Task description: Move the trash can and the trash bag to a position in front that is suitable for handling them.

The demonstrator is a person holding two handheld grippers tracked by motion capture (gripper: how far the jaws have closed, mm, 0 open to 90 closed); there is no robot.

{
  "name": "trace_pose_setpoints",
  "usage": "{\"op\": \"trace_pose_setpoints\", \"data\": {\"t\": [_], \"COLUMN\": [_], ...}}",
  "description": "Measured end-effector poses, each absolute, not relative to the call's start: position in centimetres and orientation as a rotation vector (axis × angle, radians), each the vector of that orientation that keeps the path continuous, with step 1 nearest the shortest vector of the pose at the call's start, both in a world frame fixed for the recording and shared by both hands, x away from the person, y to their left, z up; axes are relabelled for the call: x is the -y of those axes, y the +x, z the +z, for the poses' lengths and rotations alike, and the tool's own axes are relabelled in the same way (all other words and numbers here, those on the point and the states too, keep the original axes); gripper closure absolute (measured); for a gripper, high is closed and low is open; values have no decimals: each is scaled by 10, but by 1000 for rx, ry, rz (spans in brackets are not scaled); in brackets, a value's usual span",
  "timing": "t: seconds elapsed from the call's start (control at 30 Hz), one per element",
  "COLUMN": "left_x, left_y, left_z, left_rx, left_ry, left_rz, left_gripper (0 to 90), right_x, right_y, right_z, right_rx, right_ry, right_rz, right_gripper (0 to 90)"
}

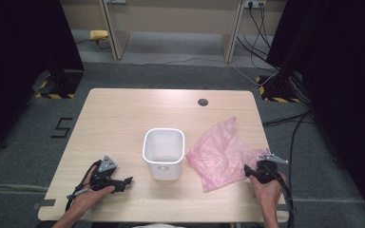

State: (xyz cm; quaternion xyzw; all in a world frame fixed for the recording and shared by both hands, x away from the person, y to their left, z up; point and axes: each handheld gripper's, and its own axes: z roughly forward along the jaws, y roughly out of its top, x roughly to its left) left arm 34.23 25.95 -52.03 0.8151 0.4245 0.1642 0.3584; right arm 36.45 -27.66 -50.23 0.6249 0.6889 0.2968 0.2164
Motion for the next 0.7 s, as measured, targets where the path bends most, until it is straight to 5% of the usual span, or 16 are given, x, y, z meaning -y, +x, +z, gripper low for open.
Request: {"op": "trace_pose_setpoints", "data": {"t": [0.13, 0.3, 0.43, 0.6, 0.7], "left_x": [-259, -259, -259, -259, -259], "left_y": [342, 342, 342, 342, 342], "left_z": [-520, -520, -520, -520, -520], "left_rx": [-1096, -1096, -1094, -1093, -1095], "left_ry": [2101, 2100, 2103, 2105, 2106], "left_rz": [426, 424, 427, 430, 430], "left_gripper": [149, 149, 149, 149, 149], "right_x": [277, 279, 285, 285, 281], "right_y": [379, 395, 413, 417, 413], "right_z": [-503, -503, -502, -493, -488], "right_rx": [-2068, -2169, -2184, -2058, -2013], "right_ry": [1518, 1345, 1260, 1327, 1345], "right_rz": [830, 820, 787, 845, 870], "right_gripper": [760, 803, 738, 501, 449]}}
